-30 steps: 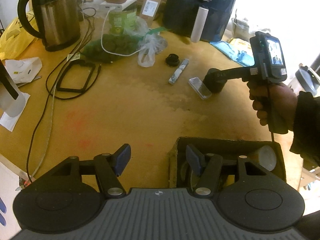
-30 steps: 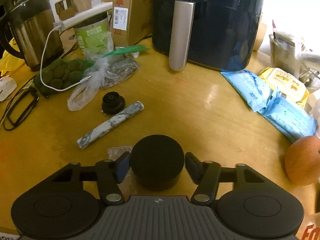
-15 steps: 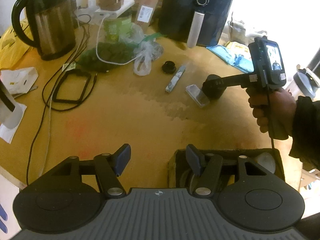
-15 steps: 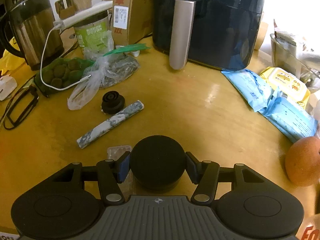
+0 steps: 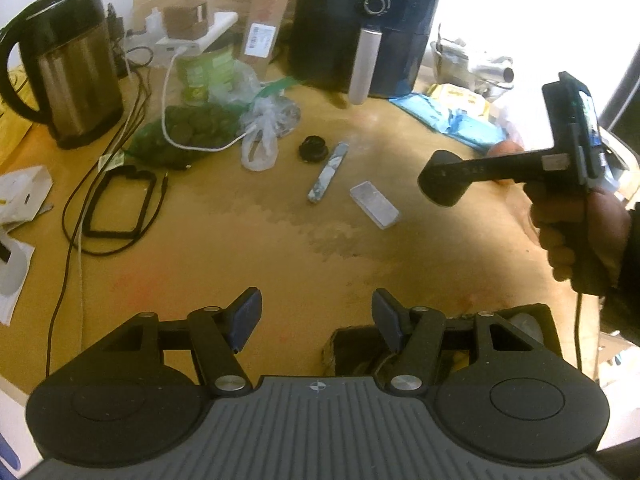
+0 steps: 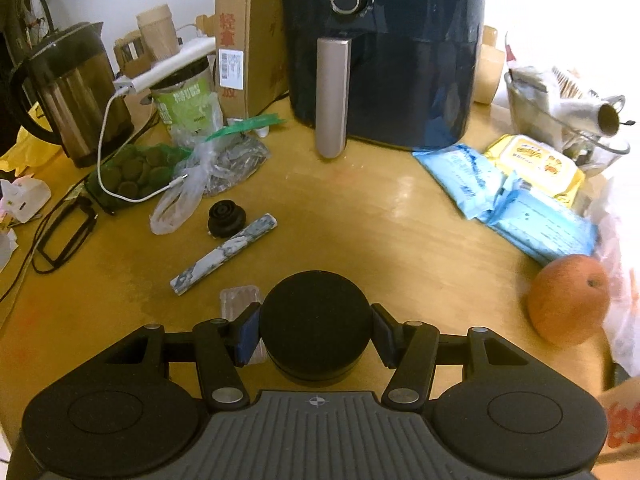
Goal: Organize rigid objects
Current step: 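Lift the black round lid with the right tool, then grasp the marble-patterned strip with the left tool while the right tool holds the lid, then carry the strip and the lid toward the cardboard box with both tools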
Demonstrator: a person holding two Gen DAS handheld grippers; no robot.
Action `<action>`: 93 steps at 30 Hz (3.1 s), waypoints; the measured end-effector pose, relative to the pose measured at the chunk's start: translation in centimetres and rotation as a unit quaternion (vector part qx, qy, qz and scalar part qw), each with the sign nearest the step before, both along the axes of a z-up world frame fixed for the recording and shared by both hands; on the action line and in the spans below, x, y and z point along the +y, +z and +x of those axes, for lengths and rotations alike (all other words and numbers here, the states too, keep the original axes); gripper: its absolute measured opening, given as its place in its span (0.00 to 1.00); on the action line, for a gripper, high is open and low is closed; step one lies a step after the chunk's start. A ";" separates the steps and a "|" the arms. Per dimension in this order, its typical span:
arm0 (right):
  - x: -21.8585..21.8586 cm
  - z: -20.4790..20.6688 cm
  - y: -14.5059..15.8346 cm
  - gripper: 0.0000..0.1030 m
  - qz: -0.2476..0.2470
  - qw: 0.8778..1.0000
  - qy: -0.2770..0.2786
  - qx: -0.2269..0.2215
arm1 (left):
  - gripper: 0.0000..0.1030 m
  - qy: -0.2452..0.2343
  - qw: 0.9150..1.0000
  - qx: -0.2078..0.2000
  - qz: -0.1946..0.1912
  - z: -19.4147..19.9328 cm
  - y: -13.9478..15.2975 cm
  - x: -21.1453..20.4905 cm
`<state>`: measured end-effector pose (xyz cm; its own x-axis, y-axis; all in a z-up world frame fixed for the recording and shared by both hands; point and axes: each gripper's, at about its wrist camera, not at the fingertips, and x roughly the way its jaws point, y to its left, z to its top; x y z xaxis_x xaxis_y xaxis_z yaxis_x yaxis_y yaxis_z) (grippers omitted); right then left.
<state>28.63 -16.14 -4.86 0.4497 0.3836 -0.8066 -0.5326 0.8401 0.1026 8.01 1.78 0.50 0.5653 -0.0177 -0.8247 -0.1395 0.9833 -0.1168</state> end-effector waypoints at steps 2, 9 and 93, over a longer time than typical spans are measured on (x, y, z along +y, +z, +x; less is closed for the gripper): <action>-0.5 -0.6 0.5 0.58 -0.001 1.000 0.002 -0.005 | 0.58 -0.007 1.000 -0.004 0.001 0.3 0.2 -0.2; -2.4 -2.4 2.3 0.58 0.015 1.000 -0.006 -0.004 | 0.58 -0.024 1.000 -0.013 0.012 1.5 0.3 -0.9; -13.4 -11.8 6.8 0.58 0.102 0.981 -0.163 0.001 | 0.15 -0.139 0.988 0.041 0.055 17.0 -7.7 -1.6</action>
